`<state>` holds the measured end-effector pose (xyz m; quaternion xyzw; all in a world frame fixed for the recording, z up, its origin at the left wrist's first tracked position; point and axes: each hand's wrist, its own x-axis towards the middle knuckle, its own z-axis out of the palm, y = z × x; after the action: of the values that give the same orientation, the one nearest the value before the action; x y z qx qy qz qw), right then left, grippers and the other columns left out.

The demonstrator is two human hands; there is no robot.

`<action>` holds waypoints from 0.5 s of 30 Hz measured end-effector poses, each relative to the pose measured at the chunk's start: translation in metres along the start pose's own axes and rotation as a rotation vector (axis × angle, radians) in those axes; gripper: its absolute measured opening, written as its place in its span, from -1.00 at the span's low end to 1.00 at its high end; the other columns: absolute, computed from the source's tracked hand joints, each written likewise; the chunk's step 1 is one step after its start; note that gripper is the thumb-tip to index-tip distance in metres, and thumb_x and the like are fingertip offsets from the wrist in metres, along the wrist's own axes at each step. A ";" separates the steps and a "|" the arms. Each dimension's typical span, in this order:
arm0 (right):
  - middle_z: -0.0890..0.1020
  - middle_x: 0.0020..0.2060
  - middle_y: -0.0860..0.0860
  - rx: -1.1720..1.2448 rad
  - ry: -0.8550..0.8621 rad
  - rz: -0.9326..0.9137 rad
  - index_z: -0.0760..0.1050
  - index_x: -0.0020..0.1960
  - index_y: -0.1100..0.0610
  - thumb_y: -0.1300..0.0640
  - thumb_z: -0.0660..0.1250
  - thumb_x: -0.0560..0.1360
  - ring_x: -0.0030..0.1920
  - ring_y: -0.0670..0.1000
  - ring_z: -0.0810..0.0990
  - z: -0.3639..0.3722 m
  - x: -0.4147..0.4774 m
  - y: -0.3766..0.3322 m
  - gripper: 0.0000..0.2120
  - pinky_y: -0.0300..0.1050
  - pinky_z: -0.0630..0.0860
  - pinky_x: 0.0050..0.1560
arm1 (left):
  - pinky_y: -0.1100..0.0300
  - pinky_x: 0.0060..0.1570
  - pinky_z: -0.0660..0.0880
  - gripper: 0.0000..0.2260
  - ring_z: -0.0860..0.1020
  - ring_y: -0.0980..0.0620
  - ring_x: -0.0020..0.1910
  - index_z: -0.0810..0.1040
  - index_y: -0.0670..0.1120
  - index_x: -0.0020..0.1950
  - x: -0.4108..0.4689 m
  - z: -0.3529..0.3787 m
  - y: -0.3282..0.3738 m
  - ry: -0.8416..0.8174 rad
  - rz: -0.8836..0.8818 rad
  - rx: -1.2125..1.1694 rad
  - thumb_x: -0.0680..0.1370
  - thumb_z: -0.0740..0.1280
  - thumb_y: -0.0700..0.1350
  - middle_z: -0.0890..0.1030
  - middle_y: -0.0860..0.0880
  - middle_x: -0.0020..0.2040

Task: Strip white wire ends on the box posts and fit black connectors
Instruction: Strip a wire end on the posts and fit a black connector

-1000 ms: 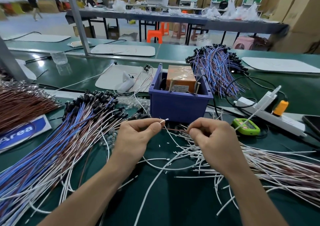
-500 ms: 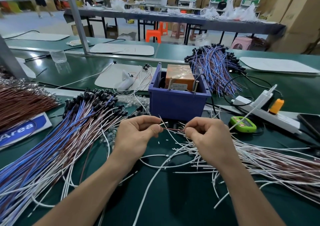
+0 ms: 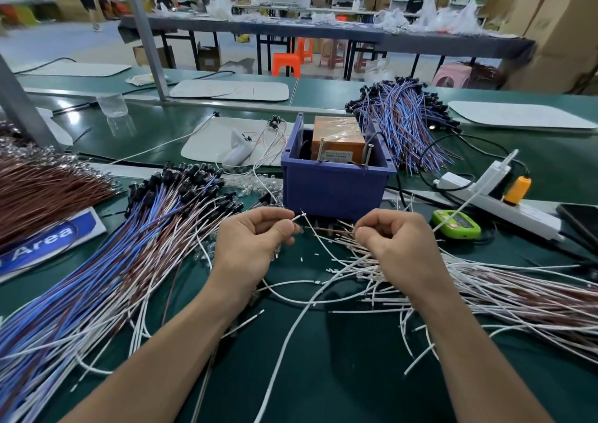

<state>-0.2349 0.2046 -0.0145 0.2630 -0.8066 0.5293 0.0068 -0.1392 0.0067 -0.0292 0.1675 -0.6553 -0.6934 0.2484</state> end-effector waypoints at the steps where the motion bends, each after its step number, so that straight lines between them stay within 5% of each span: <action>1: 0.56 -0.51 -0.06 -0.002 0.010 -0.003 0.66 -0.24 -0.05 0.18 0.42 0.46 -0.49 -0.14 0.40 0.000 0.000 0.000 -0.84 -0.29 0.35 -0.43 | 0.28 -0.19 0.62 -0.89 0.70 0.04 -0.27 0.72 -0.09 -0.03 0.000 0.000 0.000 0.003 -0.004 -0.002 0.54 0.48 -0.29 0.76 -0.10 -0.18; 6: 0.58 -0.47 -0.07 0.119 0.147 0.017 0.67 -0.17 -0.08 0.07 0.45 0.43 -0.44 -0.12 0.46 0.000 0.001 -0.003 -0.94 -0.20 0.41 -0.39 | 0.30 -0.23 0.60 -0.94 0.73 -0.01 -0.26 0.72 -0.09 -0.06 -0.002 0.001 0.001 -0.007 -0.003 0.018 0.53 0.49 -0.24 0.76 -0.09 -0.19; 15: 0.64 -0.43 -0.09 -0.015 -0.042 -0.075 0.70 -0.20 -0.06 0.12 0.55 0.43 -0.44 -0.07 0.54 0.021 -0.010 -0.015 -0.90 -0.22 0.43 -0.41 | 0.16 -0.13 0.68 -0.74 0.70 -0.06 -0.27 0.78 0.02 -0.19 -0.008 0.010 0.002 -0.174 0.060 0.059 0.47 0.50 -0.36 0.74 -0.16 -0.24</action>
<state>-0.2137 0.1865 -0.0135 0.3042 -0.8000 0.5171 0.0117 -0.1379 0.0190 -0.0269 0.0940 -0.6993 -0.6780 0.2061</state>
